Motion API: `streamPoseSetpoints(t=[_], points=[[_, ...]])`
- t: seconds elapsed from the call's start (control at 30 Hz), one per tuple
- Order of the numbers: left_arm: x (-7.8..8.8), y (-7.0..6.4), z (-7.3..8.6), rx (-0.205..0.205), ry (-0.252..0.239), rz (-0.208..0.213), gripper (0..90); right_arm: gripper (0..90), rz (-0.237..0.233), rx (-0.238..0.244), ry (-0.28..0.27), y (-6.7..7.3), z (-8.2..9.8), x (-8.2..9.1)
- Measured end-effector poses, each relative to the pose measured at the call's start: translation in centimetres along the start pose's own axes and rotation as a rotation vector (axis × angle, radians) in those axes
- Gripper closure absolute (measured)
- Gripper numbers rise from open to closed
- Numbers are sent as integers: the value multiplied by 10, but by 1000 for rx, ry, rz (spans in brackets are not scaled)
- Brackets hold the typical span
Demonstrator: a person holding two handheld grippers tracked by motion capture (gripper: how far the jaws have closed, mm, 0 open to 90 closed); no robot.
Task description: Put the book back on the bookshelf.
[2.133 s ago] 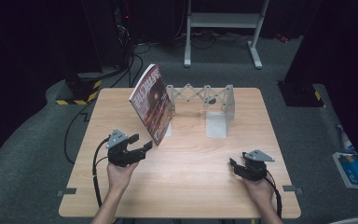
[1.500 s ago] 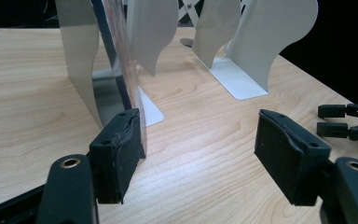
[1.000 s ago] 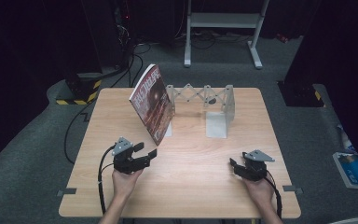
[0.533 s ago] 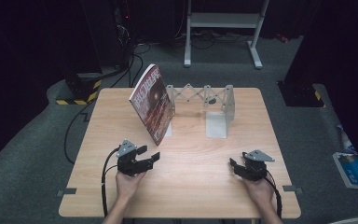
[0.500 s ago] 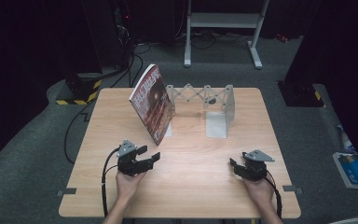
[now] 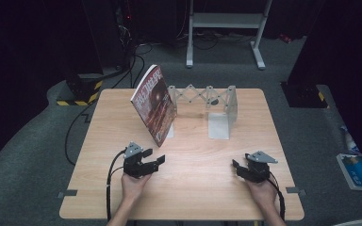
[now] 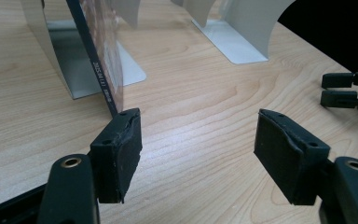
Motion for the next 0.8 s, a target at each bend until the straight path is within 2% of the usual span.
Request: streamPoseSetpoints(t=[0.3,0.5,0.8], points=[[-12,0,4,-11,25,-4,320,360,0,0,0,0,0,0],[-20,1,8,-2,40,-7,320,360,0,0,0,0,0,0],[-31,3,10,-18,67,-30,321,360,0,0,0,0,0,0]])
Point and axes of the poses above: each handheld gripper's, and its own axes: x roughly backward along the jaws, z roughly out of its underside, y roughly to its left, the point moved 2 cm from there along -x, roughly forward along the jaws, and after that the axes turned 9 degrees about z, right-handed, at the moved point
